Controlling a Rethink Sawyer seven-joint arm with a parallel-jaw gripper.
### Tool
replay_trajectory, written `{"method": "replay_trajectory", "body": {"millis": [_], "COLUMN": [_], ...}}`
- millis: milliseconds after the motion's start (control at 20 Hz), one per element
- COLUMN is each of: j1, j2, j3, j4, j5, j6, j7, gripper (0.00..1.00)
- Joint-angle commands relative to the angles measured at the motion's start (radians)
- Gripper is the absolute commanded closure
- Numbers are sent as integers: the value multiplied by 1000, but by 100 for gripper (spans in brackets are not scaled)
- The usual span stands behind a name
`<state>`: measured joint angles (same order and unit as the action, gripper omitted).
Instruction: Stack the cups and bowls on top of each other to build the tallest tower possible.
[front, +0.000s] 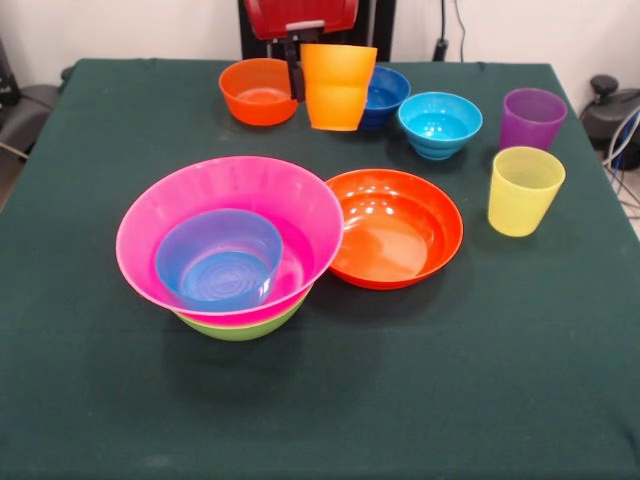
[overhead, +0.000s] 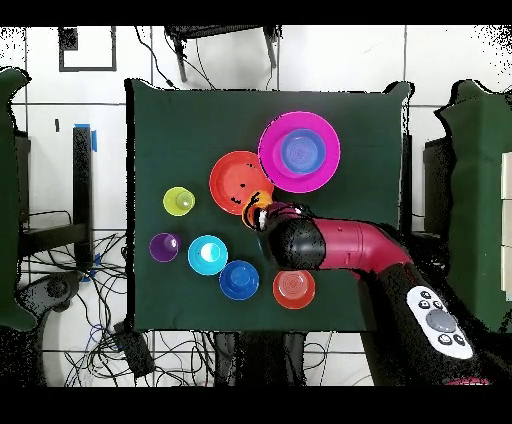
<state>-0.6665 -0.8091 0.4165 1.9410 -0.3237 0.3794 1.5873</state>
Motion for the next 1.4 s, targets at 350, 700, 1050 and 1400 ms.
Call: {"method": "replay_trajectory", "body": {"millis": [350, 700, 1050, 1400], "j1": [-8, -21, -14, -12], "j2": [-1, 27, 40, 86], "j3": [85, 89, 89, 82], "j4": [-26, -52, -81, -175], "j5": [57, 74, 70, 25], "j6": [171, 205, 219, 229], "j7": [11, 0, -3, -55], "gripper": [100, 100, 100, 100]}}
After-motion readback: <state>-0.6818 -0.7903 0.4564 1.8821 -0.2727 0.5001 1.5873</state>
